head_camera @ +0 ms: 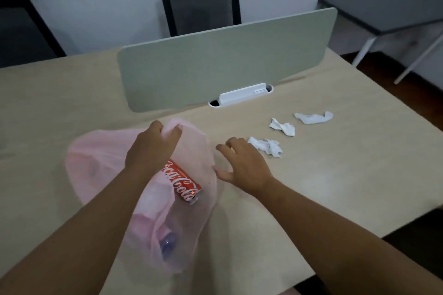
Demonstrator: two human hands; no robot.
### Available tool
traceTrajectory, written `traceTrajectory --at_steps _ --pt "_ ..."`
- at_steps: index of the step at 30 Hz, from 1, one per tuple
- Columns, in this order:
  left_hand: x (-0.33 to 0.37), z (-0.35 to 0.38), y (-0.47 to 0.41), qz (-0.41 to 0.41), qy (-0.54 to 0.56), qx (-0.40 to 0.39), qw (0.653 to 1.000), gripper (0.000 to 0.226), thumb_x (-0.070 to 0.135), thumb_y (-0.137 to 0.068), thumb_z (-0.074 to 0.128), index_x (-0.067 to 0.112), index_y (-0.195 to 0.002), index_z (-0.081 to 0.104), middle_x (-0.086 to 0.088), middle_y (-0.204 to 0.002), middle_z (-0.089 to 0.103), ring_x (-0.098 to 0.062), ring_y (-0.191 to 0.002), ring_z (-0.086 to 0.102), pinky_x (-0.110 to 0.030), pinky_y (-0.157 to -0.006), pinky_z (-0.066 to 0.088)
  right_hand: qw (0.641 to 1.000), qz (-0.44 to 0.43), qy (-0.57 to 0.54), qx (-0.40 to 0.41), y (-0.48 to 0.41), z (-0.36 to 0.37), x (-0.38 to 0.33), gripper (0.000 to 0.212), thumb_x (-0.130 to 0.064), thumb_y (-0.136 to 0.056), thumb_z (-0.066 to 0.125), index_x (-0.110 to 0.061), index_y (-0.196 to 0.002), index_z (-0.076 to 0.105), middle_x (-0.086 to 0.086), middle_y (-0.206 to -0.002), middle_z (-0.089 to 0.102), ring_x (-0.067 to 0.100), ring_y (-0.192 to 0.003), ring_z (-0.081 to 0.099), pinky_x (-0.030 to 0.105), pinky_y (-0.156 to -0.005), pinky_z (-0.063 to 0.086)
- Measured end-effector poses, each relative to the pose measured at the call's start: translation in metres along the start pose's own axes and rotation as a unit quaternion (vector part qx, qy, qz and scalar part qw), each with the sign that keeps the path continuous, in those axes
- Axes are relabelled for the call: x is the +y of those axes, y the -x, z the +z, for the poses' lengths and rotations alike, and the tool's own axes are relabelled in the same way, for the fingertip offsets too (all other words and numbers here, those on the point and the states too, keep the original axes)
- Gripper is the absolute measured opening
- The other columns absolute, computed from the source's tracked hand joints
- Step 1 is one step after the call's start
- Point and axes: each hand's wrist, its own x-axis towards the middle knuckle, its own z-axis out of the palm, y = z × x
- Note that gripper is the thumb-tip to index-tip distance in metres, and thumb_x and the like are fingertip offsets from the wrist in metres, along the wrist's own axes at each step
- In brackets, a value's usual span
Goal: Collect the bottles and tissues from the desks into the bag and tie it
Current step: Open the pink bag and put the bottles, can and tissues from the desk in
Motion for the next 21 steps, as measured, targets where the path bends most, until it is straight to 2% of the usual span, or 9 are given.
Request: traceTrajectory --at_steps 2,4,5,8,12,15,16,18,21 --pt "0.019 0.023 -0.007 -0.006 -0.025 -0.003 1.0 0.054 0.07 -0.087 0.038 0.017 -0.088 0.049 -0.009 -0.089 0.058 -0.034 -0.086 0.054 -0.039 -0.075 0.045 0.994 0.092 0.05 -0.037 0.018 -0.001 0.055 0.072 -0.062 -0.069 0.066 -0.026 -0.13 0.053 0.012 -0.126 0.055 0.037 -0.111 0.053 0.052 -0.085 0.049" --pt "0.035 0.045 -0.015 -0.009 -0.046 -0.004 0.999 0.056 0.071 -0.087 0.035 0.017 -0.092 0.049 -0.008 -0.09 0.057 -0.033 -0.085 0.054 -0.039 -0.075 0.045 0.976 0.165 0.107 -0.098 0.031 0.002 0.101 0.095 -0.077 -0.064 0.057 -0.037 -0.146 0.031 0.012 -0.151 0.034 0.044 -0.136 0.031 0.062 -0.104 0.033" --pt "0.043 0.056 -0.018 -0.008 -0.051 -0.005 0.999 0.057 0.071 -0.088 0.034 0.017 -0.095 0.049 -0.007 -0.091 0.056 -0.033 -0.084 0.055 -0.039 -0.075 0.046 0.968 0.184 0.12 -0.12 0.034 0.005 0.12 0.101 -0.082 -0.062 0.053 -0.04 -0.149 0.022 0.011 -0.157 0.024 0.045 -0.141 0.02 0.065 -0.106 0.025" --pt "0.063 0.086 -0.027 -0.005 -0.068 -0.008 0.998 0.055 0.07 -0.09 0.033 0.019 -0.1 0.049 -0.004 -0.09 0.057 -0.032 -0.082 0.056 -0.037 -0.072 0.045 0.965 0.199 0.115 -0.127 0.027 0.026 0.151 0.101 -0.085 -0.063 0.045 -0.043 -0.15 0.013 0.009 -0.162 0.01 0.046 -0.145 0.005 0.069 -0.107 0.014" --pt "0.084 0.114 -0.04 0.012 -0.108 -0.006 0.994 0.048 0.067 -0.09 0.037 0.021 -0.099 0.049 -0.001 -0.084 0.056 -0.031 -0.08 0.057 -0.037 -0.071 0.046 0.968 0.205 0.089 -0.117 0.006 0.063 0.168 0.091 -0.078 -0.067 0.053 -0.039 -0.146 0.033 0.014 -0.158 0.024 0.051 -0.142 0.015 0.074 -0.103 0.019" --pt "0.091 0.125 -0.048 0.013 -0.129 -0.003 0.992 0.046 0.067 -0.09 0.038 0.024 -0.098 0.049 0.002 -0.08 0.055 -0.03 -0.079 0.057 -0.038 -0.071 0.046 0.956 0.222 0.11 -0.155 0.002 0.075 0.19 0.095 -0.083 -0.07 0.043 -0.042 -0.15 0.014 0.011 -0.162 0.001 0.049 -0.143 -0.008 0.074 -0.104 0.0" --pt "0.095 0.127 -0.05 0.014 -0.131 -0.002 0.991 0.046 0.067 -0.09 0.038 0.024 -0.098 0.049 0.002 -0.08 0.055 -0.03 -0.079 0.057 -0.037 -0.071 0.045 0.954 0.237 0.109 -0.147 0.002 0.077 0.199 0.095 -0.085 -0.068 0.038 -0.042 -0.15 0.016 0.011 -0.162 0.002 0.049 -0.143 -0.008 0.074 -0.104 -0.001" --pt "0.102 0.132 -0.055 0.019 -0.13 -0.002 0.991 0.045 0.066 -0.09 0.04 0.023 -0.099 0.049 0.0 -0.084 0.056 -0.03 -0.081 0.056 -0.038 -0.073 0.046 0.952 0.264 0.093 -0.121 0.002 0.073 0.217 0.088 -0.081 -0.067 0.036 -0.038 -0.142 0.04 0.015 -0.156 0.026 0.054 -0.141 0.012 0.076 -0.102 0.009" --pt "0.117 0.142 -0.062 0.023 -0.12 -0.006 0.992 0.044 0.064 -0.091 0.041 0.022 -0.098 0.049 -0.001 -0.087 0.056 -0.03 -0.082 0.056 -0.039 -0.075 0.047 0.958 0.241 0.068 -0.138 0.006 0.066 0.24 0.052 -0.056 -0.081 0.052 -0.024 -0.122 0.059 0.018 -0.126 0.056 0.053 -0.117 0.047 0.065 -0.095 0.034"
